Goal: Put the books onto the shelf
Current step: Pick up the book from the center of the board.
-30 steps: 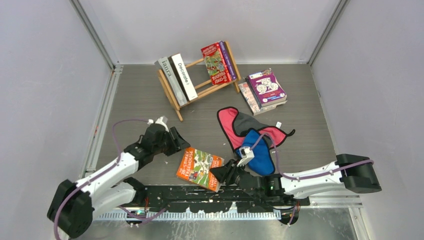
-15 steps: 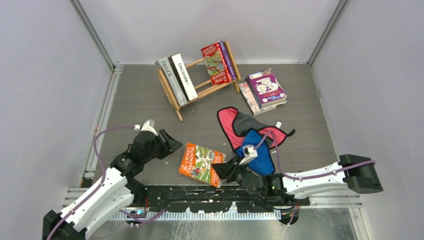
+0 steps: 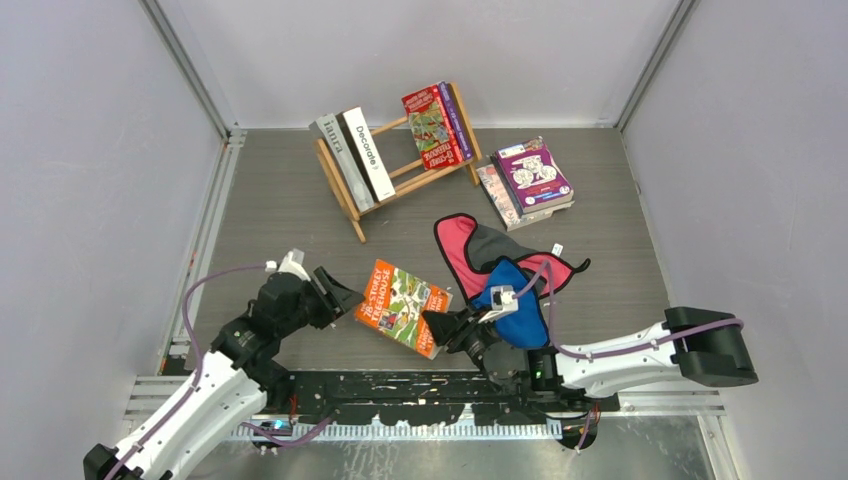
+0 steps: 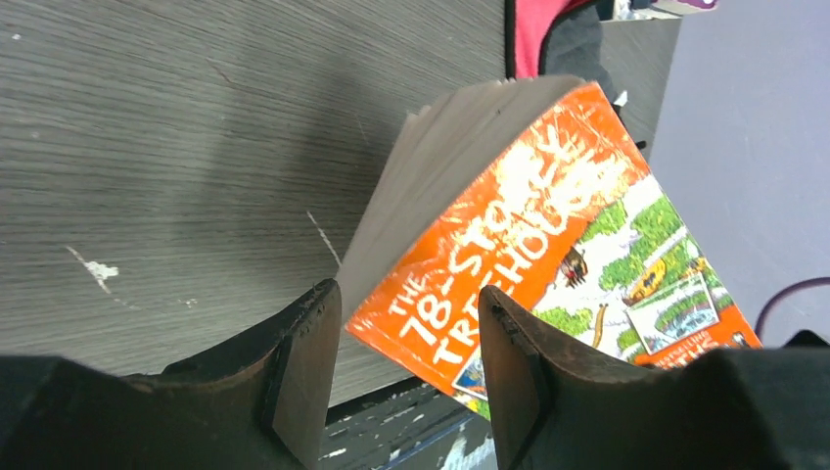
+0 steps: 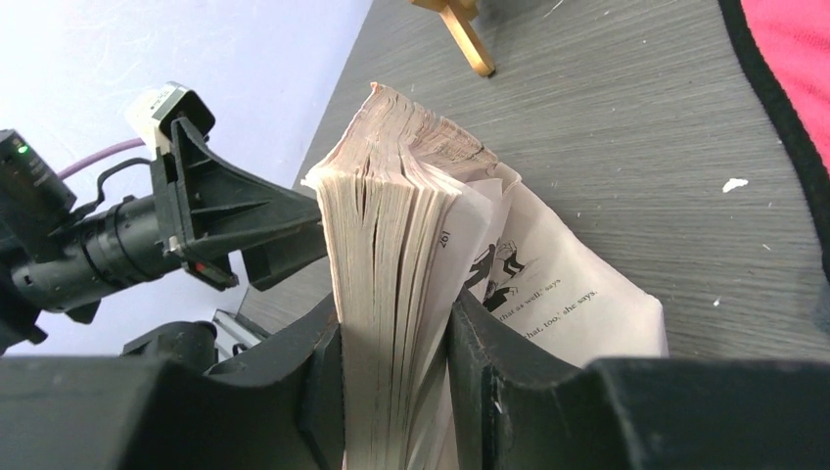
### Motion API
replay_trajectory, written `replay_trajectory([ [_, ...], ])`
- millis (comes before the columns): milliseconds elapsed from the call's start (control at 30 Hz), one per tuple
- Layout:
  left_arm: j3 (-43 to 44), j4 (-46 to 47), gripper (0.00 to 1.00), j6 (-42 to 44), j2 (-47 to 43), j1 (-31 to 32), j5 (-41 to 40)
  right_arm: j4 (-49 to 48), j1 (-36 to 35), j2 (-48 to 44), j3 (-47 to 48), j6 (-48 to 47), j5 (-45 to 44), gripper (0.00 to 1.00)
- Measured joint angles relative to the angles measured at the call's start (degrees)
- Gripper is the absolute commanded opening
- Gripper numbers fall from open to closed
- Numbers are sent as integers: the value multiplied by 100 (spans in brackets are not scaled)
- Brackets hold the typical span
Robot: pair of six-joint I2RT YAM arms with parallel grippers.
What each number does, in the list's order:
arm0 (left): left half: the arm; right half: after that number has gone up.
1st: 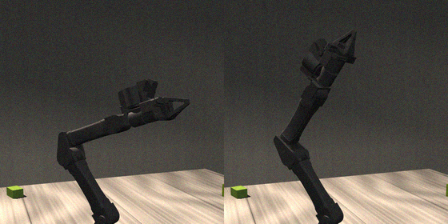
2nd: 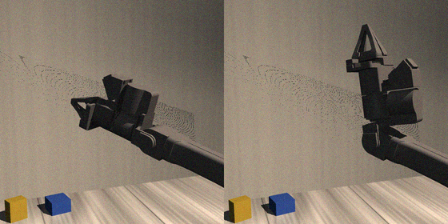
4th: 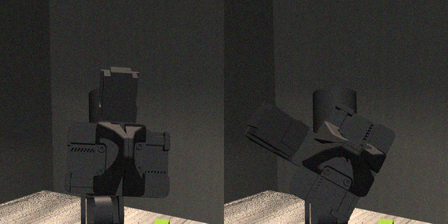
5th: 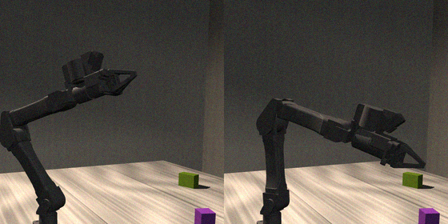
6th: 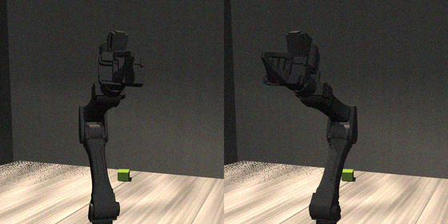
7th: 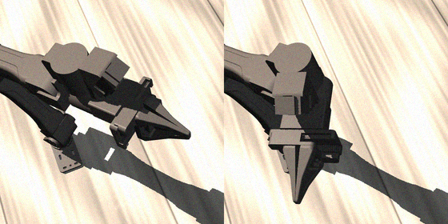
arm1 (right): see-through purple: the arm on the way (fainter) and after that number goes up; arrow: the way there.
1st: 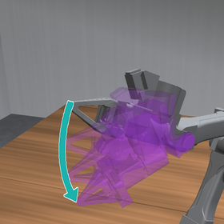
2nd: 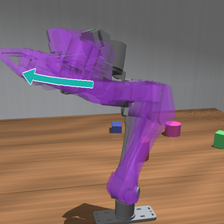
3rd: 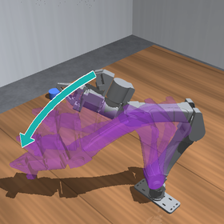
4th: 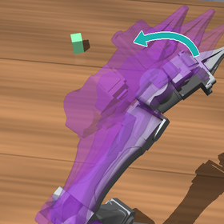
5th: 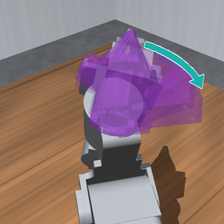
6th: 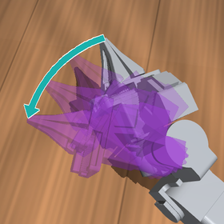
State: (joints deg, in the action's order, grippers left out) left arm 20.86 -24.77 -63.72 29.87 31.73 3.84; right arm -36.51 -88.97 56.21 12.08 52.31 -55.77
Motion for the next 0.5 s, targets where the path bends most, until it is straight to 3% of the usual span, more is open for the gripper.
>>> replay_trajectory([
  [400, -378, 140, 56, -525, -232, 0, 522, -1003, 363, 817, 251, -249, 26, 1],
  [467, -428, 146, 69, -597, -302, 0, 544, -1093, 413, 846, 282, -267, 37, 1],
  [500, -444, 144, 81, -605, -341, 0, 542, -1134, 435, 857, 284, -269, 37, 1],
])
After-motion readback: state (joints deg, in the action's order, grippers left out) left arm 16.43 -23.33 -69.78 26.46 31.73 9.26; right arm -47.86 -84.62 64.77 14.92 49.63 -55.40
